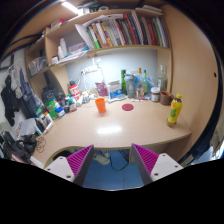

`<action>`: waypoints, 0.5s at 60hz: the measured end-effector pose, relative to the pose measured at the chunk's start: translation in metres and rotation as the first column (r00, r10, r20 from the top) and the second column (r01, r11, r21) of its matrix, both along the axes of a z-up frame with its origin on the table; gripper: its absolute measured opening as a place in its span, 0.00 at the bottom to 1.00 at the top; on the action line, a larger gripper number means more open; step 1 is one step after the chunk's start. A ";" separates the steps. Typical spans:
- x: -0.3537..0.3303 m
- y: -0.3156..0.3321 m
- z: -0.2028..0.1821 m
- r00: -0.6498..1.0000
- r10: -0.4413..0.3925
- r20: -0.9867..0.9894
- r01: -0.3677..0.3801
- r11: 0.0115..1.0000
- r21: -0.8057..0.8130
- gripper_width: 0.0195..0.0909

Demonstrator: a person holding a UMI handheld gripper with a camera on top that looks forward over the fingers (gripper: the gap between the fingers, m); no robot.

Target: Pour water

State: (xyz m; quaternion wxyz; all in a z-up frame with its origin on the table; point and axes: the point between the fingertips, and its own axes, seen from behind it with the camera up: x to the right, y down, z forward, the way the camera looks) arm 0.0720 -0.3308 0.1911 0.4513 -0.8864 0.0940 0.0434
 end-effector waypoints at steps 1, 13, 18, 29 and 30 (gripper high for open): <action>-0.027 0.005 -0.002 1.000 -0.015 0.000 0.015 1.000 0.002 0.88; 0.007 0.012 -0.014 0.996 -0.060 0.060 0.056 0.996 0.065 0.88; 0.059 0.022 -0.021 0.985 -0.092 0.148 0.073 0.989 0.131 0.87; 0.194 0.066 -0.072 0.957 -0.246 0.150 0.219 0.959 0.181 0.87; 0.207 0.071 -0.074 0.955 -0.257 0.151 0.228 0.956 0.183 0.88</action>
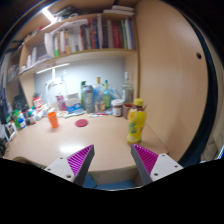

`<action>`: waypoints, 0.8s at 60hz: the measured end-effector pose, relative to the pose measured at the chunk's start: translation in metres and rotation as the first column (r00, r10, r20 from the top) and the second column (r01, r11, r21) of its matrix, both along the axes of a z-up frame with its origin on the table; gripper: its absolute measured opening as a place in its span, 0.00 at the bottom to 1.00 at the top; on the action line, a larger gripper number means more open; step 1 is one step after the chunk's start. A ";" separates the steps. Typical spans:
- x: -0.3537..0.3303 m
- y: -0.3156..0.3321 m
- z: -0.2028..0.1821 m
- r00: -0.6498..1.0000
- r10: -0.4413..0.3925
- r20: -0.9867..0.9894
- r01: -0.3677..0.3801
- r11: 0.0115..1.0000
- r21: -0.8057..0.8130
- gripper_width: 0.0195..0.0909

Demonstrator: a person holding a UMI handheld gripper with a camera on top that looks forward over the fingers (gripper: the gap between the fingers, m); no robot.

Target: Pour water

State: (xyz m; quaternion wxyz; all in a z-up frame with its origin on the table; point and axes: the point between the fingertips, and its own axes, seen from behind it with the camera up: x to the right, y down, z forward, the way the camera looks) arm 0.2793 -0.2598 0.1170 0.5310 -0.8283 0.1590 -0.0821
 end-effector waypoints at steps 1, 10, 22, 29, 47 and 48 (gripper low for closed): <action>0.012 0.005 -0.004 1.000 -0.010 0.002 0.010 1.000 0.007 0.88; 0.103 0.050 -0.042 0.998 -0.064 0.030 0.063 0.997 0.037 0.88; 0.143 0.116 -0.060 0.995 -0.013 0.098 0.002 0.994 0.112 0.88; 0.149 0.150 -0.055 0.992 0.010 0.128 -0.029 0.988 0.154 0.74; 0.161 0.162 -0.065 0.994 -0.096 0.049 0.090 0.988 0.124 0.16; 0.159 0.163 -0.065 0.994 -0.096 0.045 0.090 0.989 0.118 0.16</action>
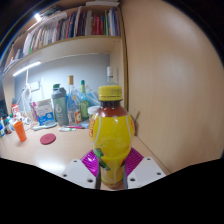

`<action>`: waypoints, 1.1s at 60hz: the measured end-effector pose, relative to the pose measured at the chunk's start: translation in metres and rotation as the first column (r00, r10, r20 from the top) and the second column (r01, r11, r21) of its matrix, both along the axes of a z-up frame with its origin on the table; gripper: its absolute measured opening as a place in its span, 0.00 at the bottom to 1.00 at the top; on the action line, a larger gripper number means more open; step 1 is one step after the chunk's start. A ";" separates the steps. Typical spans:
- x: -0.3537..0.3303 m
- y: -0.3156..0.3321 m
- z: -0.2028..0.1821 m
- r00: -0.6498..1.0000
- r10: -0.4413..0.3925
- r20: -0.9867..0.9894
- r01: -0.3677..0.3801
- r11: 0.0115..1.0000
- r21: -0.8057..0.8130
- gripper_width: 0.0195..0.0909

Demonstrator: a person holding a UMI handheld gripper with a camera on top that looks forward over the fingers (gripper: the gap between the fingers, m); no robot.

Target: Pour water

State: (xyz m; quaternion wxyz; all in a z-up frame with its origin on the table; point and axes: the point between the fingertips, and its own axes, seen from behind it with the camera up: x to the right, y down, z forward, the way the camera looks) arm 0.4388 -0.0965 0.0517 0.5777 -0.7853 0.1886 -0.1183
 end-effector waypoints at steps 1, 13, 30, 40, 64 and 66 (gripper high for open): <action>-0.002 0.002 0.000 1.000 0.003 -0.007 -0.003 1.000 -0.005 0.15; -0.040 0.052 0.086 0.994 0.065 0.089 -0.065 0.998 -0.001 0.15; -0.194 0.224 0.179 0.540 0.386 0.748 -0.174 0.921 -0.349 0.14; -0.275 0.293 0.153 -0.174 0.560 0.810 0.007 0.823 -0.567 0.14; -0.313 0.329 0.129 -0.586 0.631 0.509 0.234 0.733 -0.639 0.15; -0.314 0.329 0.129 -0.584 0.634 0.508 0.233 0.730 -0.643 0.15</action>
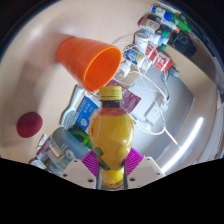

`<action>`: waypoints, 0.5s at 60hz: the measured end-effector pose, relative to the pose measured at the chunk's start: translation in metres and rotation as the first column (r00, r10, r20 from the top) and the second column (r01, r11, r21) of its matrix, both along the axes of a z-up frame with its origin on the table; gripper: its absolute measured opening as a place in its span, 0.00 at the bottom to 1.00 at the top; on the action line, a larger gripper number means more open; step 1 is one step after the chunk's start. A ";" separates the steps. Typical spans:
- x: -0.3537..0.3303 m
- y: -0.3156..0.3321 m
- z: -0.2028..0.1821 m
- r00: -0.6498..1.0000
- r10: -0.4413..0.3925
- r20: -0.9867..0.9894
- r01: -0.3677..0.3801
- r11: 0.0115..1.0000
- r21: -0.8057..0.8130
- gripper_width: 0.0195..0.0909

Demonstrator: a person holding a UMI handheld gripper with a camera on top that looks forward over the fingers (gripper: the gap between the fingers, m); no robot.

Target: Pour water

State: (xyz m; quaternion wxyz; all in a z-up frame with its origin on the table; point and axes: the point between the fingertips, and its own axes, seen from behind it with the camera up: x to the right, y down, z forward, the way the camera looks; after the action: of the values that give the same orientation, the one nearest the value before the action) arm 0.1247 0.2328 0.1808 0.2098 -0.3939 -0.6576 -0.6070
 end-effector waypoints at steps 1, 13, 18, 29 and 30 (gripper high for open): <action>0.000 0.000 -0.001 1.000 0.001 -0.003 -0.001 1.000 -0.003 0.15; -0.005 0.006 0.032 0.866 0.020 -0.500 0.034 0.995 0.097 0.15; -0.001 -0.004 0.046 0.460 0.018 -0.888 0.151 0.984 0.098 0.18; 0.045 -0.044 0.002 -0.421 0.054 -0.906 0.309 0.947 -0.087 0.22; 0.044 -0.047 -0.008 -0.470 0.053 -0.881 0.303 0.947 -0.105 0.22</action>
State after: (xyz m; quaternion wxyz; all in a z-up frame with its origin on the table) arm 0.1684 0.1858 0.1727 0.6295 -0.7730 -0.0409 -0.0668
